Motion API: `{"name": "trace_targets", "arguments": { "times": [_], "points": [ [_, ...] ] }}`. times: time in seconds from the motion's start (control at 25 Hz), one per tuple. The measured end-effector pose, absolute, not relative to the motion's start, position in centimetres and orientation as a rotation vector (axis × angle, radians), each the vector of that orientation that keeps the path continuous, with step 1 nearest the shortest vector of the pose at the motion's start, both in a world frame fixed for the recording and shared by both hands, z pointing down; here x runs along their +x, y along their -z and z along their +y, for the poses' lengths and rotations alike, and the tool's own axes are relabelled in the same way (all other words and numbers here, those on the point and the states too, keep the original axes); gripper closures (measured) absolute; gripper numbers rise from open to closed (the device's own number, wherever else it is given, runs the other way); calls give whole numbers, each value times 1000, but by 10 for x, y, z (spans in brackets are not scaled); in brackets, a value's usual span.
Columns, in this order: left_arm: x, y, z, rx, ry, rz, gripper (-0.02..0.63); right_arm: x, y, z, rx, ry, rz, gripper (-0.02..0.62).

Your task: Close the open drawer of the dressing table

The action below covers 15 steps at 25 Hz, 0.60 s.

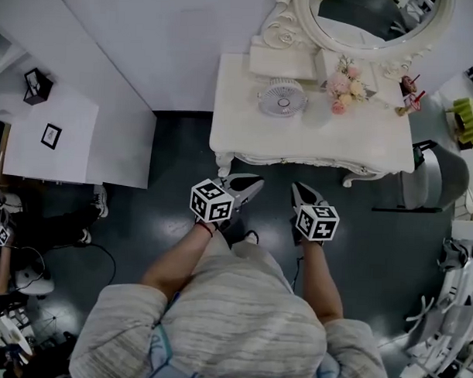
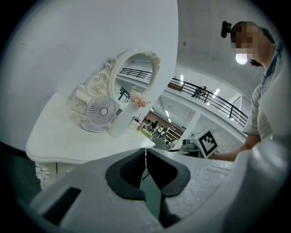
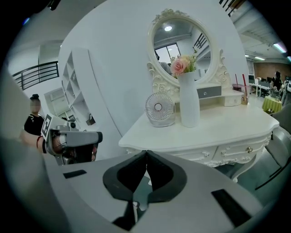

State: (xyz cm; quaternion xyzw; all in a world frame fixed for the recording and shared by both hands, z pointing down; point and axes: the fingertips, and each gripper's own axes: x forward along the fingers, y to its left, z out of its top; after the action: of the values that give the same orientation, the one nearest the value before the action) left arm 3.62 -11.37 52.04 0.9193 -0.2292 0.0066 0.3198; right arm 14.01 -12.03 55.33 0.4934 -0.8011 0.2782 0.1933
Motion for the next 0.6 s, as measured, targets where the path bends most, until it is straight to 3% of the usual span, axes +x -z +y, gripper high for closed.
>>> {"name": "trace_targets", "arguments": {
  "times": [0.6],
  "points": [
    [62,-482,-97,2489,6,-577,586,120,-469,-94,1338,-688,-2564,586]
  ]
}}
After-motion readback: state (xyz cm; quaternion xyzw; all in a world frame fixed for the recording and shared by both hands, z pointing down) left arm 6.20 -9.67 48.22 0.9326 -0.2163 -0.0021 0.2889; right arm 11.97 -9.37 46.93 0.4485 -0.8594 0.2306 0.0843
